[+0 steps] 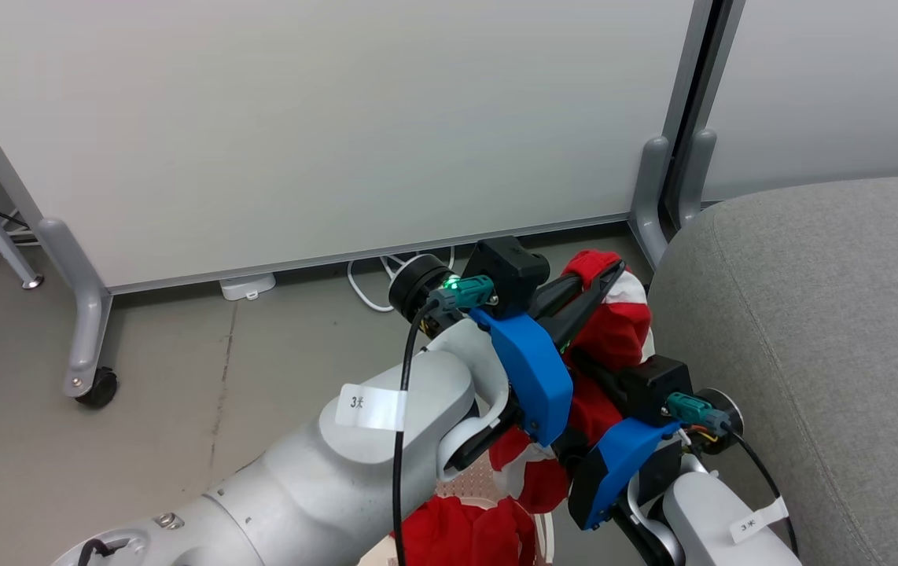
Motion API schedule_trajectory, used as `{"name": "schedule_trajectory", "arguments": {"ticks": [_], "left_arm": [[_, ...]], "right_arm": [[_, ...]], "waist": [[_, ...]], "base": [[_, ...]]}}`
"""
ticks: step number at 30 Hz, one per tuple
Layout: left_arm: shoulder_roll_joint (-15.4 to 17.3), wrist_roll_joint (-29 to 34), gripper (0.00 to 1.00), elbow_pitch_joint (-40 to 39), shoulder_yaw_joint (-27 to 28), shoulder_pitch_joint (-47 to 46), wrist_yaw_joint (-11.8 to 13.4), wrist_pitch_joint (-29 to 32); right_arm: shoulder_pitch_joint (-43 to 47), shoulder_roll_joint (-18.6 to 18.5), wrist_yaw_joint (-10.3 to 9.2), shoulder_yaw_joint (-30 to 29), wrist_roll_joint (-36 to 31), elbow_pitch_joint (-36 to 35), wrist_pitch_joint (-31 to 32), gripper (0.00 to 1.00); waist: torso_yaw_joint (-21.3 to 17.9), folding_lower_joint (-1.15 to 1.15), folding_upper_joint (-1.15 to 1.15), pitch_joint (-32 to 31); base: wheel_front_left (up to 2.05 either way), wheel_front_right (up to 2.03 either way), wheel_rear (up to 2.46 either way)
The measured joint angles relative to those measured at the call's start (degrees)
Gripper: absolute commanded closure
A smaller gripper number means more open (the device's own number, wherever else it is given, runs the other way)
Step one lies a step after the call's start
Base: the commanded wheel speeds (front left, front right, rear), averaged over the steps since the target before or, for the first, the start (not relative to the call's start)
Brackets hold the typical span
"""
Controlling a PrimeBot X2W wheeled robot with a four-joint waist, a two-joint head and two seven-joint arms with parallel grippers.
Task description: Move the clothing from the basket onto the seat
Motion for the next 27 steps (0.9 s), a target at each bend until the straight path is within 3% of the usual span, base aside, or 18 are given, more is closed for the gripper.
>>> {"name": "schedule_trajectory", "arguments": {"ticks": [6,7,8,9,10,11,12,27], "left_arm": [[0.0,0.0,1.0,-0.21,0.0,0.05,0.0,0.1],[0.0,0.0,1.0,-0.29,0.0,0.07,0.0,0.15],[0.01,0.0,1.0,-0.33,0.0,0.1,0.0,0.16],[0.01,0.0,1.0,-0.37,0.0,0.14,0.0,0.18],[0.0,0.0,1.0,-0.43,0.0,0.19,-0.01,0.19],[0.0,0.0,1.0,-0.48,0.0,0.23,-0.04,0.21],[0.0,0.0,1.0,-0.54,0.0,0.26,-0.16,0.36],[0.0,-0.1,1.0,-0.26,-0.01,0.54,-0.16,0.43]], "right_arm": [[-1.68,0.01,0.0,1.69,2.1,2.27,-1.52,0.0],[-2.01,0.01,0.0,1.87,2.35,2.7,-1.65,0.04],[-2.25,0.01,0.0,2.07,2.75,3.15,-1.72,0.19],[-2.46,0.01,0.0,2.25,3.1,3.71,-1.9,0.49],[-2.74,0.01,0.0,2.44,3.25,4.2,-2.08,0.58],[-3.0,0.01,0.0,2.56,3.55,4.61,-2.31,0.82],[-3.18,0.01,0.0,2.68,3.71,5.03,-2.38,1.0],[-4.75,0.01,0.0,3.79,5.5,8.54,-4.24,1.0]], "waist": [[0.0,0.0,0.0,-0.04],[-0.02,0.0,0.0,-0.04],[-0.03,0.0,0.0,-0.05],[-0.05,0.0,0.0,-0.05],[-0.07,0.0,0.0,-0.07],[-0.09,0.0,0.0,-0.09],[-0.11,0.0,0.0,-0.12],[-0.62,0.0,0.0,-0.57]], "base": [[0.0,0.0,0.0],[0.0,0.0,0.0],[0.0,0.0,0.0],[0.0,0.0,0.0],[0.0,0.0,0.0],[0.0,0.0,0.0],[0.0,0.0,0.0],[0.0,0.0,0.0]]}}
